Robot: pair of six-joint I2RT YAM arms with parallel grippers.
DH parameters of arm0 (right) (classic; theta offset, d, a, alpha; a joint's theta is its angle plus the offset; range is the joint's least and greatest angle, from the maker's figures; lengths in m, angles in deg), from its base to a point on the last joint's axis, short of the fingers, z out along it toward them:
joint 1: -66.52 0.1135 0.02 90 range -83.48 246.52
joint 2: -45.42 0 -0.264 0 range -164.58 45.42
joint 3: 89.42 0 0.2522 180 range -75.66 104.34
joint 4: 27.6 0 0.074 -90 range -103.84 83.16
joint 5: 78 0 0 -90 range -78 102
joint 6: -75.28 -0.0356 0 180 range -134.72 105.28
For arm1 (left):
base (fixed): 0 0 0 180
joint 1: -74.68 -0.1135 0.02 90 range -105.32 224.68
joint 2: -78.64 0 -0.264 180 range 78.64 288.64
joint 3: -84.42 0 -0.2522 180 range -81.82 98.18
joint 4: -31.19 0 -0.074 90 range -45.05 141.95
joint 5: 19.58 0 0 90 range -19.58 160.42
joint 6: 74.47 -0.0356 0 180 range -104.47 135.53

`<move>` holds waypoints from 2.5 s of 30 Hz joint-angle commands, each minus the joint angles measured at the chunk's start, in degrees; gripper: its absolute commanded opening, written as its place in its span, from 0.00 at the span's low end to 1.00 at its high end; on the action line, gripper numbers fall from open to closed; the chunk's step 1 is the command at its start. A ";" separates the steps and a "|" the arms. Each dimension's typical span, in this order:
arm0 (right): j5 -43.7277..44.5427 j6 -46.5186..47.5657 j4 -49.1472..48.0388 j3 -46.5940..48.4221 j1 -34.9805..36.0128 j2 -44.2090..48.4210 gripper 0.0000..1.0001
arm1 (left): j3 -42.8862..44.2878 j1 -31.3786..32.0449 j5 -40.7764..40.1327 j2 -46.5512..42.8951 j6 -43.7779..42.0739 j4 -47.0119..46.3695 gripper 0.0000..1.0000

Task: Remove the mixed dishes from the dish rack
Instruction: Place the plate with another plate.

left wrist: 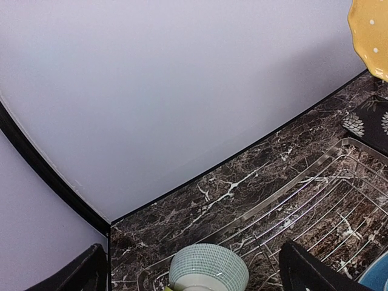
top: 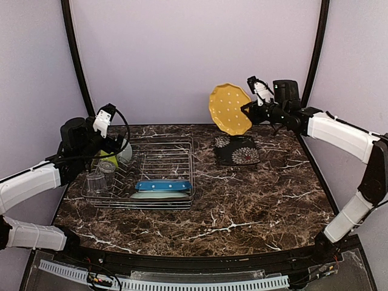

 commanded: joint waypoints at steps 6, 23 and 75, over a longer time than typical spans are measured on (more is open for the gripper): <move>-15.44 -19.16 -5.30 -4.27 -10.12 1.07 0.00 | 0.36 -0.23 0.56 -0.39 1.23 -0.11 0.99; -26.49 -32.70 -12.19 -5.14 -18.08 -11.14 0.00 | 0.10 -0.21 1.26 -0.56 1.29 -0.11 0.99; -22.11 -30.37 -3.15 0.76 -18.57 -25.89 0.47 | 0.09 -0.27 2.36 0.29 1.64 -0.29 0.99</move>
